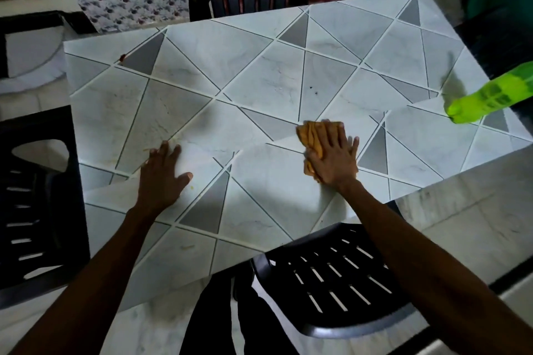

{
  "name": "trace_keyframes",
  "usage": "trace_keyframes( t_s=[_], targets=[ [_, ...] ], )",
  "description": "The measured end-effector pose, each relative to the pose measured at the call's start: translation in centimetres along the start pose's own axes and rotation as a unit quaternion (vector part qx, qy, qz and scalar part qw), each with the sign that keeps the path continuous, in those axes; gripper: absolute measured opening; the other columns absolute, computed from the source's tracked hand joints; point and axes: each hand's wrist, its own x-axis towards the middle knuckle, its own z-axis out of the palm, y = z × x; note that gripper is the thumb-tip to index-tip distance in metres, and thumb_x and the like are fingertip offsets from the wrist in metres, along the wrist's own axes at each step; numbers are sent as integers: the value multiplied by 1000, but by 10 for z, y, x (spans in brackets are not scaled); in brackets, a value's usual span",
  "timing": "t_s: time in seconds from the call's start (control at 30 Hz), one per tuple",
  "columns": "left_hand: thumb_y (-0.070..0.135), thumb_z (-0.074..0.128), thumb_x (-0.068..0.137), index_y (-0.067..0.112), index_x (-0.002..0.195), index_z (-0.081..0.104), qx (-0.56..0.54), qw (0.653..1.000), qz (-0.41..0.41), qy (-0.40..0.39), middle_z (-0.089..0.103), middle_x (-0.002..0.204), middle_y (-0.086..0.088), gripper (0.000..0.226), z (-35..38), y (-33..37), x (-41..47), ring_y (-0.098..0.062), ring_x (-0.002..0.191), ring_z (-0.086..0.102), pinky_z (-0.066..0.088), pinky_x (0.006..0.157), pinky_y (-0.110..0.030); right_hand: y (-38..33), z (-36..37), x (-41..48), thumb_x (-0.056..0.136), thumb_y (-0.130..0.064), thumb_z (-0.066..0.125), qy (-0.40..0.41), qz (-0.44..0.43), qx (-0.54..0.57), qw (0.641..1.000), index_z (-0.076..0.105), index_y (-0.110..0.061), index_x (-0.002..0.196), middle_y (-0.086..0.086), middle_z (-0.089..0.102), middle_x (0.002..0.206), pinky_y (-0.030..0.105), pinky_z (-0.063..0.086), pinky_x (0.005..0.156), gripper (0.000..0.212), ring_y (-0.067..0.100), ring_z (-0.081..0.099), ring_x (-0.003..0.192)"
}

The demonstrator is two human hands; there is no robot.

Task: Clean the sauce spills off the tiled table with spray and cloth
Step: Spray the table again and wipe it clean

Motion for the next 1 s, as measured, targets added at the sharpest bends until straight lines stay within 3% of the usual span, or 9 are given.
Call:
trace_keyframes(
  t_s=[0.1,0.23,0.37,0.47,0.53,0.63,0.7,0.87,1.0],
  targets=[
    [35,67,91,15,154,28,-5,1000,-13,-5,10,164,-14,77,0,3,1,-40,149,11,14,117,-55,11,10,-61,96,-59,29,-9,-20,17,1000,8,-33,161,-5,3,170,60,10,122,73,26,-3,156],
    [34,66,92,17,155,26,-10,1000,-19,-22,6,165,-12,77,-2,3,0,-39,150,6,11,117,-56,-47,32,-137,95,-51,38,-5,-84,11,996,25,-27,159,4,20,167,60,26,117,69,35,13,154],
    [36,64,93,21,156,22,-12,999,-19,-32,2,165,-9,78,-3,1,2,-37,151,3,9,117,-56,-144,54,-179,95,-43,47,-4,-250,43,967,12,-33,160,2,15,169,59,12,122,75,36,8,155],
    [39,61,94,23,157,17,-13,999,-23,-38,-2,165,-6,79,-2,-2,0,-34,151,-1,6,118,-55,-145,57,-171,95,-44,43,-31,-314,-1,949,27,-30,158,1,20,167,62,12,121,67,33,12,155],
    [39,61,94,23,157,17,-14,999,-22,-40,-1,166,-7,79,-2,-1,0,-34,151,-1,5,118,-55,-109,50,-158,94,-46,35,-48,-264,-40,963,30,-31,157,-1,18,168,65,16,119,65,31,8,155],
    [39,64,92,21,156,22,-13,999,-18,-29,3,165,-9,79,0,0,0,-35,151,3,8,117,-56,-22,29,-131,96,-50,22,-30,-57,3,998,17,-32,160,-5,2,169,65,10,120,67,29,-6,156],
    [39,64,92,21,156,23,-10,1000,-14,-22,4,165,-9,78,1,-4,-1,-35,151,4,9,117,-56,22,12,-115,97,-56,18,-36,36,37,998,8,-32,161,-8,-4,169,64,5,121,69,26,-10,156],
    [40,63,93,21,156,24,2,1000,-9,-24,4,165,-10,77,3,-7,0,-37,150,5,11,116,-57,-9,13,-120,96,-53,18,-27,53,21,998,15,-27,161,-1,9,170,61,16,120,70,31,0,156],
    [39,63,93,20,156,24,10,1000,-9,-28,5,165,-12,76,1,-4,1,-39,150,6,12,116,-58,-93,39,-161,96,-44,35,-26,-76,39,996,28,-26,158,-1,18,168,60,20,119,65,33,11,155]
  ],
)
